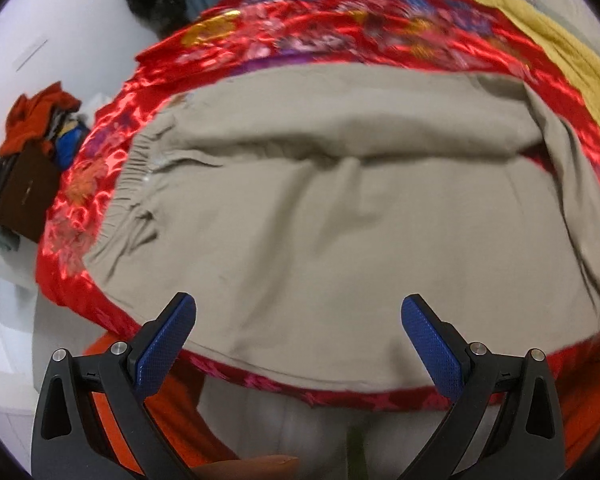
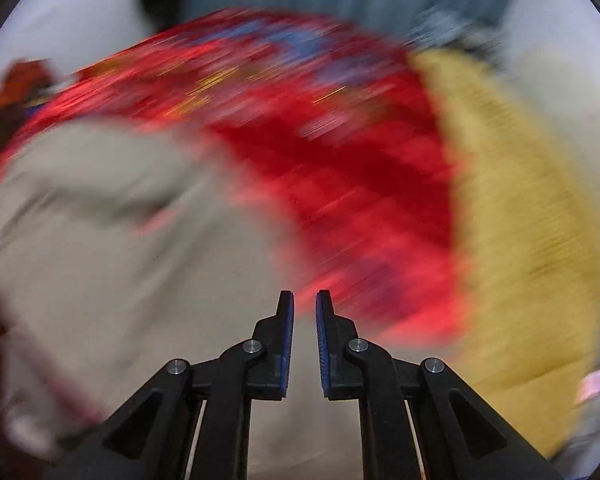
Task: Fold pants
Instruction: 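Lower both tools toward the khaki trousers on the red bedspread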
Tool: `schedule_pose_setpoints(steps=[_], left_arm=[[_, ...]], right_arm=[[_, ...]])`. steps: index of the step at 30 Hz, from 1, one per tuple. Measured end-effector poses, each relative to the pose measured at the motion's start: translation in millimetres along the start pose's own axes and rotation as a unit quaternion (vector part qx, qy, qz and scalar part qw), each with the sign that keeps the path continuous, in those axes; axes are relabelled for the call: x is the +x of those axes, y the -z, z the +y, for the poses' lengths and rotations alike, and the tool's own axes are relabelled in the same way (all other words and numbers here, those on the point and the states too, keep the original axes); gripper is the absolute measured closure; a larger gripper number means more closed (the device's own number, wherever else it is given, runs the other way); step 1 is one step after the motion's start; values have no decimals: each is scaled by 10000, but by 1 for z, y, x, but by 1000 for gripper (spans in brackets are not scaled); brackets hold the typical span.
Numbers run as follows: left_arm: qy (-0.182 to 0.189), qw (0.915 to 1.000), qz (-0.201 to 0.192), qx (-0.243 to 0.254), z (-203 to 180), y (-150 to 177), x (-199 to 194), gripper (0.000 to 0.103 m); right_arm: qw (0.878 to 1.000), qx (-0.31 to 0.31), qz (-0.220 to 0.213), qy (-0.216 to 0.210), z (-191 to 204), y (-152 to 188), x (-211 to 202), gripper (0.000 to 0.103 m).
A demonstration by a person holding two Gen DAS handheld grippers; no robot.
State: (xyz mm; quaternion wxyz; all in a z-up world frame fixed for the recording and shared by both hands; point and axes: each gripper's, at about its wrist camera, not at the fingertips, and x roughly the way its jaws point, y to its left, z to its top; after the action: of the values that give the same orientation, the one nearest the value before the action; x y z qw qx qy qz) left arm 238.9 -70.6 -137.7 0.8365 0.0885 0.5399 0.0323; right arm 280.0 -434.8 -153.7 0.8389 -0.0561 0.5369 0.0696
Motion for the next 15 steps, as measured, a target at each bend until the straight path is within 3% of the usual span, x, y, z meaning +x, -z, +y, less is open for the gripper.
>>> schedule_pose_setpoints(steps=[1, 3, 5, 8, 11, 14, 15], left_arm=[[15, 10000, -13, 75, -6, 1, -2, 1], [110, 9997, -60, 204, -18, 3, -6, 1], [189, 9994, -101, 277, -25, 4, -12, 1], [272, 9987, -183, 398, -33, 6, -19, 1], [263, 9981, -278, 483, -34, 10, -24, 1], [166, 9982, -283, 508, -32, 13, -21, 1], [132, 9982, -260, 515, -30, 13, -18, 1]], right_arm=[[9997, 32, 139, -172, 15, 15, 6, 79], [9984, 232, 194, -487, 41, 44, 9, 35], [9987, 285, -20, -416, 57, 60, -1, 23], [9994, 90, -322, 2, 55, 56, -10, 24], [9982, -423, -6, 418, 57, 50, 8, 52], [9959, -696, 258, 525, 58, 53, 29, 54], [9949, -753, 364, 564, 55, 54, 34, 80]])
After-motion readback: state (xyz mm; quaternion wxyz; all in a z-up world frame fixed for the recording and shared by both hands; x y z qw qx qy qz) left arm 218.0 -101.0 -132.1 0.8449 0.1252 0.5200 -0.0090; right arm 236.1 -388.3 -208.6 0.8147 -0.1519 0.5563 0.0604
